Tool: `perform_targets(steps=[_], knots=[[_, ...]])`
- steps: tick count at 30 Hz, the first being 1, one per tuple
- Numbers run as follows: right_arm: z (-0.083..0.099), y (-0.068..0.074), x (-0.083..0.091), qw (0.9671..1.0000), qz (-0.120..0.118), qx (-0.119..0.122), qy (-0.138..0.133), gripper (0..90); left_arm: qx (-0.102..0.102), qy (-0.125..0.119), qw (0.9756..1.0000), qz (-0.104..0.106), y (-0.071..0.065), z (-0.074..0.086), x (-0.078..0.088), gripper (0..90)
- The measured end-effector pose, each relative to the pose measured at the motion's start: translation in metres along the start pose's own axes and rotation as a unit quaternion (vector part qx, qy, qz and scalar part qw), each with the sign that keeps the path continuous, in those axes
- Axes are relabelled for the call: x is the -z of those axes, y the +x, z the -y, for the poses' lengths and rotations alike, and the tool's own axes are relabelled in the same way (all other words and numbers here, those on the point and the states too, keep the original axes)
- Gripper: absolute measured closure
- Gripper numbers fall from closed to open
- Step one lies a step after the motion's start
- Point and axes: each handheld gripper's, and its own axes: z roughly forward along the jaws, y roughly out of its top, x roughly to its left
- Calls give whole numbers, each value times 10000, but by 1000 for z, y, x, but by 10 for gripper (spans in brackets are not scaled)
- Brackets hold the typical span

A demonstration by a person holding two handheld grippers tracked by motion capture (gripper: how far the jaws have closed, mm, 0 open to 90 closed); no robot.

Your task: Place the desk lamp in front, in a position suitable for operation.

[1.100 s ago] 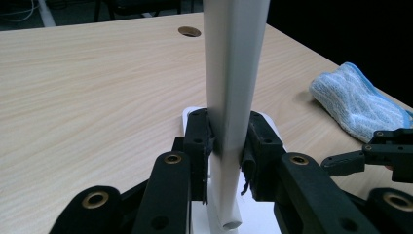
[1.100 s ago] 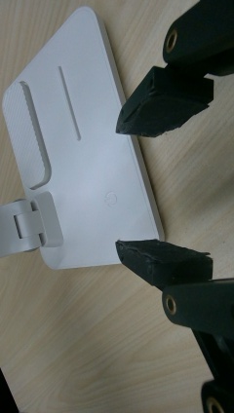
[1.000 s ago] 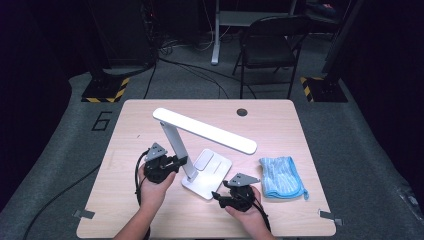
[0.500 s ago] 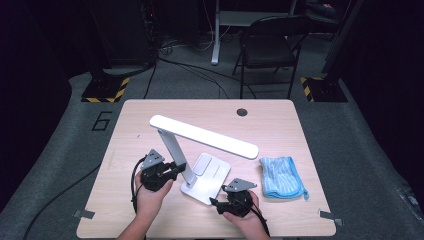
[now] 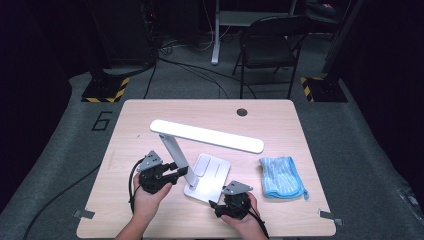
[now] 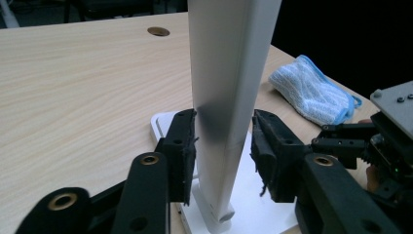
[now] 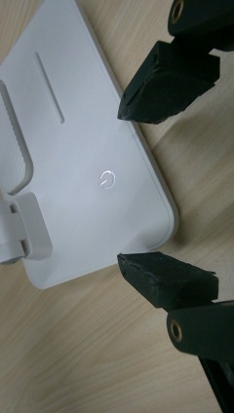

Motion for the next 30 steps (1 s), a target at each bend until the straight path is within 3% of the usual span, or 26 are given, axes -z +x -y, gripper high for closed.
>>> perform_targets(steps=[4, 7, 10, 18, 22, 30], knots=[[-2, 1, -4, 9999, 43, 141, 45, 264, -12, -43, 10000, -17, 1, -4, -2, 513], [-2, 1, -5, 9999, 45, 86, 64, 257, 11, -44, 9999, 123, 2, -6, -4, 504], [-1, -1, -5, 9999, 36, 92, 65, 268, -1, -82, 9999, 122, 2, -5, -4, 492], [1, -11, -2, 9998, 18, -101, 146, 319, -128, -69, 9997, 194, 4, -2, -3, 461], [1, -17, 0, 9999, 78, -87, 126, 338, -153, -124, 9995, 256, 3, -3, -7, 451], [-2, -27, 0, 9992, 220, -330, 91, 350, -283, -159, 9987, 399, 2, -4, -11, 466]])
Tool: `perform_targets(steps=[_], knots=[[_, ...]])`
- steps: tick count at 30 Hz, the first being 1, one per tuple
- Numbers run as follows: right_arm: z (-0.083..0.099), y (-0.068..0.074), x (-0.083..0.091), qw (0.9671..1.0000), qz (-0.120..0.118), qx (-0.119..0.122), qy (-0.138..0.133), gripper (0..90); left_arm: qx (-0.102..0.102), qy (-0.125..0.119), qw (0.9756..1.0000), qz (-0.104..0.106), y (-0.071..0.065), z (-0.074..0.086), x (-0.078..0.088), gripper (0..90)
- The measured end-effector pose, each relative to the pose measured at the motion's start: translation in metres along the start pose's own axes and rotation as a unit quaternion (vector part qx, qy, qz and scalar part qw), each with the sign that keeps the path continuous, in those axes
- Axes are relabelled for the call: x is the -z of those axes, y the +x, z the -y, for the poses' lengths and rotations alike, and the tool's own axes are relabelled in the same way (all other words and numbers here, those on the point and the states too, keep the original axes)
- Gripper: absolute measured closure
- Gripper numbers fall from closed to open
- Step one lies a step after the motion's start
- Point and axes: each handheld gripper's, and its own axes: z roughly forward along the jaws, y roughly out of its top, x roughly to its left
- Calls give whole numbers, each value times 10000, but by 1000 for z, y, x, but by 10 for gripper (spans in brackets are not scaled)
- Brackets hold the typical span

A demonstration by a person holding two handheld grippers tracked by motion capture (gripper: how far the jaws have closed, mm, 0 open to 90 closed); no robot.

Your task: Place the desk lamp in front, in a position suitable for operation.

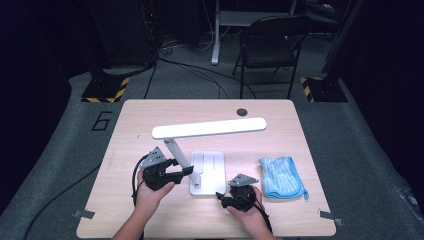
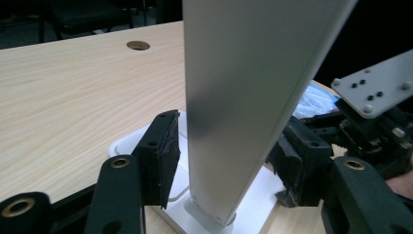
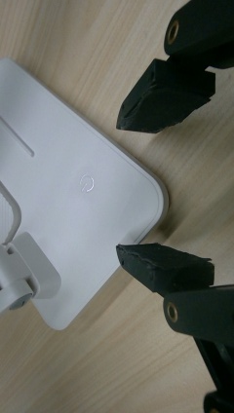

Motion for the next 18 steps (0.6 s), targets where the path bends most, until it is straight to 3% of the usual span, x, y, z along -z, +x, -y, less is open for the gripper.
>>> perform_targets(steps=[1, 2, 10, 18], knots=[[-1, -1, -1, 10000, 38, -48, -6, 354, 2, -20, 10000, 28, -1, 0, 0, 474], [-1, -3, -1, 10000, 63, 26, -20, 355, -121, 13, 9999, -16, -1, 0, 0, 474], [-8, -15, -5, 9996, 217, -176, 23, 360, -169, -1, 9999, 31, -2, 0, -4, 481], [-13, -24, -8, 9992, 332, -220, 73, 361, -241, -13, 9997, 43, -3, -1, -10, 480]])
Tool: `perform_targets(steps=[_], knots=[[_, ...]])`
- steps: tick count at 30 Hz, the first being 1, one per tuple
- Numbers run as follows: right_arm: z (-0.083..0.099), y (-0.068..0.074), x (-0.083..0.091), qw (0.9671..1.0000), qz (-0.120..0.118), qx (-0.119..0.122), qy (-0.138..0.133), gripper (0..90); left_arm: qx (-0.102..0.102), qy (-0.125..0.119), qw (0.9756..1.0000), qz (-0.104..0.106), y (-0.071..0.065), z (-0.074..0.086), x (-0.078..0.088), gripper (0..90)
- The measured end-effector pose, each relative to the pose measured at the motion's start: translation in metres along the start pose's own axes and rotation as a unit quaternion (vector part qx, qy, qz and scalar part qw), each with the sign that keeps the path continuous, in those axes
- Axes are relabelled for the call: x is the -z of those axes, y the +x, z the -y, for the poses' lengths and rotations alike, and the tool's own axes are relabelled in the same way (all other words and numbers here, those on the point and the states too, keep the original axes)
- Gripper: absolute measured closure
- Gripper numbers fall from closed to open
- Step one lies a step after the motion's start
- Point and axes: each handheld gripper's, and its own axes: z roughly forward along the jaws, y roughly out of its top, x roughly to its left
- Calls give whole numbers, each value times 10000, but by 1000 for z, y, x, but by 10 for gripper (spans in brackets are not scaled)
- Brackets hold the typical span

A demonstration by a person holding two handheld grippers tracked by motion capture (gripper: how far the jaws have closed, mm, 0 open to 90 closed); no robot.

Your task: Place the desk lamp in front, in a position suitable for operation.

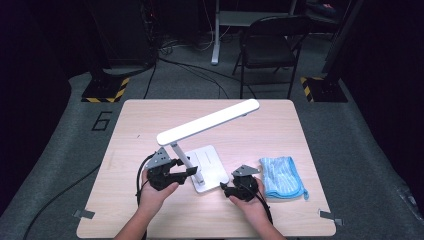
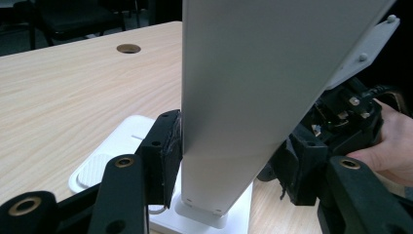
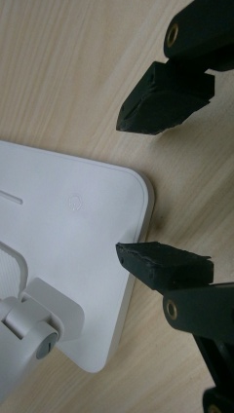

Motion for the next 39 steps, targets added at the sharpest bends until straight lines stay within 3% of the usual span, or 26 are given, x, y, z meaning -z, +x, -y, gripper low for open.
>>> perform_targets(steps=[4, 10, 20, 24, 27, 32, 39], knots=[[-1, -2, -2, 9999, 33, -127, -32, 361, -11, -54, 10000, -4, -1, 1, -1, 494], [-1, -3, -2, 9999, 16, -102, -19, 361, -169, -16, 9998, -108, -3, 0, 0, 513], [0, 1, 0, 10000, -35, -60, 18, 363, -226, 19, 9997, -60, -5, 1, 2, 520], [1, 4, 3, 9999, -114, -8, -76, 362, -250, 22, 9997, 35, -5, 3, 6, 520], [1, 7, 7, 9997, -187, -97, -89, 362, -285, -16, 9996, 72, -6, 4, 8, 520], [0, 13, 12, 9994, -305, 43, -171, 361, -329, 23, 9994, 141, -8, 6, 13, 520], [-2, 21, 19, 9989, -416, 107, -193, 361, -484, 80, 9977, 458, -6, 8, 20, 521]])
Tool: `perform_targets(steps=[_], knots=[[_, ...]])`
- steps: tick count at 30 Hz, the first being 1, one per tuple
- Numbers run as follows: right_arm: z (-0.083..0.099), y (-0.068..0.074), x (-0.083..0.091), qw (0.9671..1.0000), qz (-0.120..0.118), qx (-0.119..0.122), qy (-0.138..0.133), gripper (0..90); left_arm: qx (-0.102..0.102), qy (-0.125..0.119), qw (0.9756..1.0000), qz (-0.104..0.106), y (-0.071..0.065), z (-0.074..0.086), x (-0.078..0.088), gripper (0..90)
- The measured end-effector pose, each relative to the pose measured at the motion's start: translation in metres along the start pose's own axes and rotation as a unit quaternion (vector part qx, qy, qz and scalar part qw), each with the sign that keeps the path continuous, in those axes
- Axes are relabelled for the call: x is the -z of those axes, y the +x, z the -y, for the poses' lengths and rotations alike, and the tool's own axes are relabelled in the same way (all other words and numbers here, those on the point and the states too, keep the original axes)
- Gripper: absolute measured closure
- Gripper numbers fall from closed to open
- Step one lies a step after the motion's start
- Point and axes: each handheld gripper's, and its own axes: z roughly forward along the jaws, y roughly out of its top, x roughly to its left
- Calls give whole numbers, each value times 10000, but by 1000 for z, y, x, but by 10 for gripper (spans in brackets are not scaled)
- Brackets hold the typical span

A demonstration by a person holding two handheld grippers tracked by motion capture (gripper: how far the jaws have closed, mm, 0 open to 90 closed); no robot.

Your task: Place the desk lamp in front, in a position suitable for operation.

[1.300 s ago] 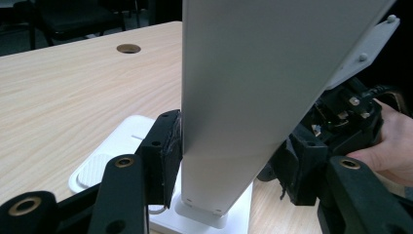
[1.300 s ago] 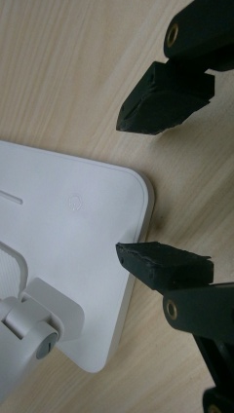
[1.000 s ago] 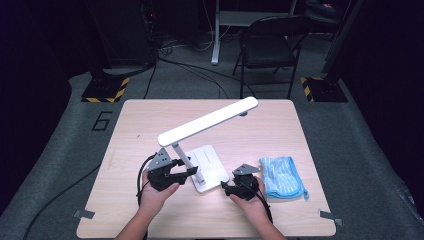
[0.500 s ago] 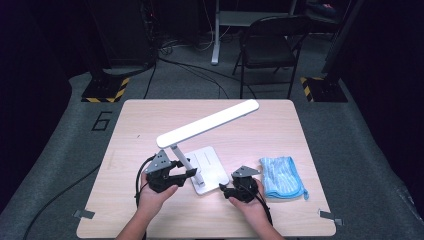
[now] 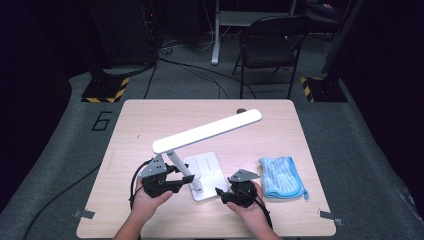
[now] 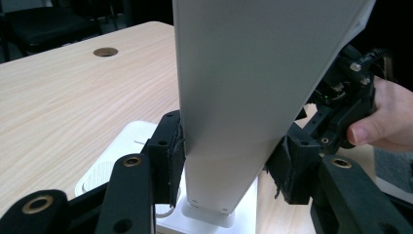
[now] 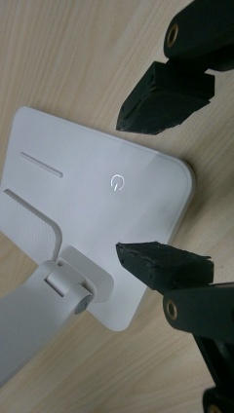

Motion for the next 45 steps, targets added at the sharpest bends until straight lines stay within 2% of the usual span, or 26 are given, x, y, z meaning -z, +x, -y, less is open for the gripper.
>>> perform_targets(steps=[6, 8, 10, 12, 20, 26, 31, 37, 45], knots=[[2, 4, 1, 10000, -60, 39, -28, 360, -38, -27, 10000, 65, -2, 2, 4, 522], [4, 5, 1, 10000, -69, -34, -12, 361, -40, -25, 10000, 51, -2, 3, 5, 522], [4, 4, 1, 9999, -111, 74, 3, 360, -27, -30, 10000, 39, -3, 3, 6, 523], [6, 6, 2, 10000, -77, -19, 10, 361, -8, -36, 10000, -4, -5, 4, 8, 524], [7, 6, 5, 9999, -105, 33, -7, 360, -44, -15, 10000, -34, -7, 6, 15, 525], [7, 5, 9, 10000, -20, 22, -73, 360, -19, -54, 10000, -77, -8, 7, 15, 524], [3, -2, 16, 9999, 37, 17, -158, 360, -18, -60, 9999, -88, -9, 7, 14, 523], [-2, -17, 25, 9992, 260, 105, -283, 360, -2, -77, 9999, -96, -9, 8, 14, 523], [-3, -45, 42, 9968, 640, -142, -448, 358, 5, -77, 9999, -92, -9, 8, 14, 522]])
